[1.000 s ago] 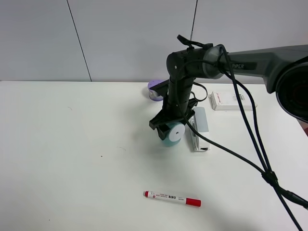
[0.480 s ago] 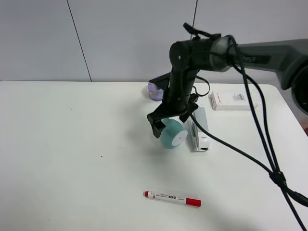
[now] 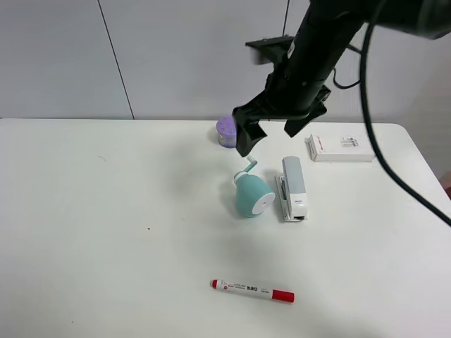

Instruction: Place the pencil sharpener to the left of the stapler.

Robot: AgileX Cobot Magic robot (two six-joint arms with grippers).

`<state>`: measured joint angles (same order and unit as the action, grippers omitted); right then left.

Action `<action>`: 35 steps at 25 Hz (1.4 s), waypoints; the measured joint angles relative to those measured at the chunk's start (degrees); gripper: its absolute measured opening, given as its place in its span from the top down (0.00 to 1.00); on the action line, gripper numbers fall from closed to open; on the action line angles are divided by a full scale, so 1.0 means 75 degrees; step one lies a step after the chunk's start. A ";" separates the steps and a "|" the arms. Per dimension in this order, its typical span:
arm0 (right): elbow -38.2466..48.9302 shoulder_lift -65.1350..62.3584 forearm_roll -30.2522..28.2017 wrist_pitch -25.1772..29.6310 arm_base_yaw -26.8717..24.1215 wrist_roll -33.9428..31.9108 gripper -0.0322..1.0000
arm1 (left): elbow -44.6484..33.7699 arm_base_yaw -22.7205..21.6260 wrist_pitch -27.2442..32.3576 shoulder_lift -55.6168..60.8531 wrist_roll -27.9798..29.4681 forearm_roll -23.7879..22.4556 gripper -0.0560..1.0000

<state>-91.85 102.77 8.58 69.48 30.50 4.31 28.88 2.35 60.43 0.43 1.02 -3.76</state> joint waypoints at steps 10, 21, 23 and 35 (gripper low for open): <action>0.2176 -0.2089 -0.0343 0.0010 -0.2407 -0.0098 0.01 | 0.0000 0.0000 0.0000 0.0000 0.0000 0.0000 0.01; 0.5029 -0.6294 -0.1009 0.0075 -0.4924 0.0003 0.01 | 0.0000 0.0000 0.0000 0.0000 0.0000 0.0000 0.01; 0.5225 -0.7258 -0.1039 0.0083 -0.4960 0.0213 0.01 | 0.0000 0.0000 0.0000 0.0000 0.0000 0.0000 0.01; 0.6899 -1.2290 -0.1079 -0.0435 -0.4971 0.0394 0.01 | 0.0000 0.0000 0.0000 0.0000 0.0000 0.0000 0.01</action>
<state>-40.10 10.59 0.49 66.22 -6.77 7.27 28.88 2.35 60.43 0.43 1.02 -3.76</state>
